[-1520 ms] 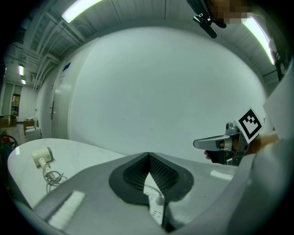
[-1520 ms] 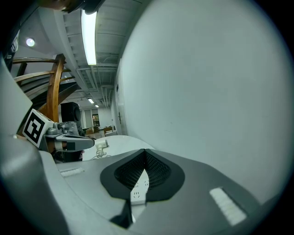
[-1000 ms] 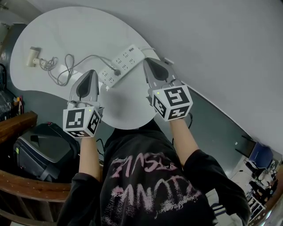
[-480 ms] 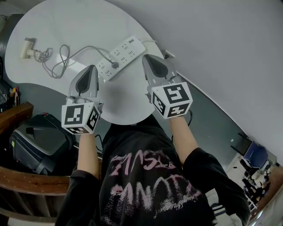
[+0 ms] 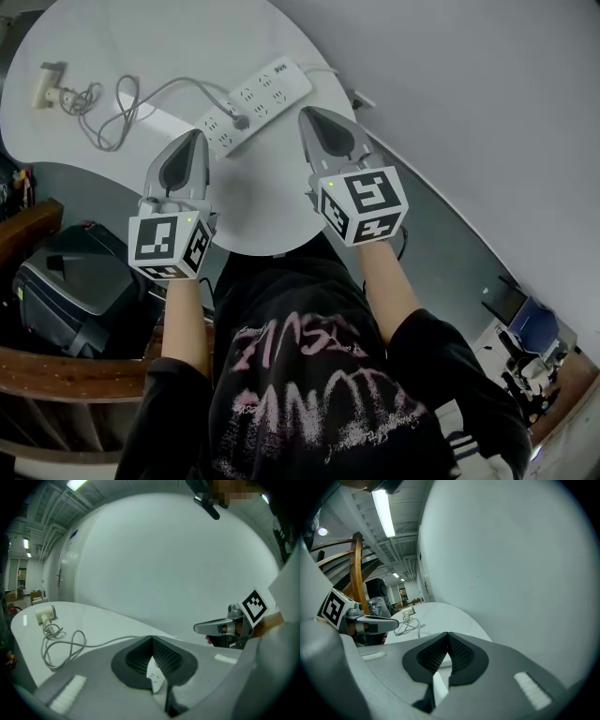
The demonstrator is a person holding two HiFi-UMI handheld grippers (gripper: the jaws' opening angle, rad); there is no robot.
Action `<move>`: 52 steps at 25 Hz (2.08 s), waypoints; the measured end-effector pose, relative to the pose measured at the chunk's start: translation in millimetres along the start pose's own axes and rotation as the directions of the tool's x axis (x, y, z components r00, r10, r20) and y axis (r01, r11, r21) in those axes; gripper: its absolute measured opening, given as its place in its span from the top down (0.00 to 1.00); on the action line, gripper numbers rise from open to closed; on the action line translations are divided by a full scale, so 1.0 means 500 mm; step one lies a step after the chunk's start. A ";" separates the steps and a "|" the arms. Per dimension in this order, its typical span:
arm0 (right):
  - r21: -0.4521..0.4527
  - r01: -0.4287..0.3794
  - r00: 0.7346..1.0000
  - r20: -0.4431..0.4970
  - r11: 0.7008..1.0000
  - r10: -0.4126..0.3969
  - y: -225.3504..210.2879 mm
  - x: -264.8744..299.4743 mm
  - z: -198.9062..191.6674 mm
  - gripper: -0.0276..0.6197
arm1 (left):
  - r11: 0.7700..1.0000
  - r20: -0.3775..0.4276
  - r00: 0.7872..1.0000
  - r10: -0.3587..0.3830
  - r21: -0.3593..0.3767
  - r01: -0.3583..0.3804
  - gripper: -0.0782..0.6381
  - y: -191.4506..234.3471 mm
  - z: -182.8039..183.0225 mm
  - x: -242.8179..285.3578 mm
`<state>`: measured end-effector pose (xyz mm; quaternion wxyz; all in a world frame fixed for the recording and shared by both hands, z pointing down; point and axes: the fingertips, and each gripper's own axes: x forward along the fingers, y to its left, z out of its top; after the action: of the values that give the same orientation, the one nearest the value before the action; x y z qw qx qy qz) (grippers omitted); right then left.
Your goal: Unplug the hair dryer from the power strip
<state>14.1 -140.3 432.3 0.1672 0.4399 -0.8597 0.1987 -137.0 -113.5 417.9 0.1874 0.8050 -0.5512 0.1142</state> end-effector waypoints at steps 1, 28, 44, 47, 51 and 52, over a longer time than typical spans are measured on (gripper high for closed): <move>0.001 -0.001 1.000 -0.004 1.000 0.001 0.000 0.003 -0.004 0.92 | 1.000 -0.006 1.000 0.000 -0.004 0.000 0.89 0.000 -0.006 0.002; -0.052 -0.082 0.993 -0.092 0.995 0.077 0.032 0.097 -0.038 0.81 | 1.000 -0.031 1.000 -0.001 -0.019 0.000 0.89 0.015 -0.033 0.002; -0.069 -0.113 0.979 -0.177 0.991 0.099 0.031 0.150 -0.082 0.77 | 1.000 -0.047 0.999 0.011 -0.007 -0.011 0.89 0.024 -0.043 0.006; -0.069 -0.113 0.978 -0.184 0.991 0.099 0.030 0.156 -0.086 0.77 | 1.000 -0.047 0.999 0.016 -0.004 -0.016 0.89 0.026 -0.043 0.004; -0.077 -0.112 0.976 -0.195 0.991 0.095 0.031 0.164 -0.091 0.77 | 1.000 -0.054 0.998 0.017 -0.003 -0.018 0.89 0.028 -0.048 0.001; -0.078 -0.111 0.976 -0.198 0.991 0.094 0.030 0.166 -0.094 0.77 | 1.000 -0.057 0.998 0.017 -0.003 -0.017 0.89 0.028 -0.050 0.001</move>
<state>-39.3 -166.4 508.3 0.2591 0.3655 -0.8688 0.2106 -149.1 -107.9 443.1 0.2033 0.7963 -0.5528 0.1376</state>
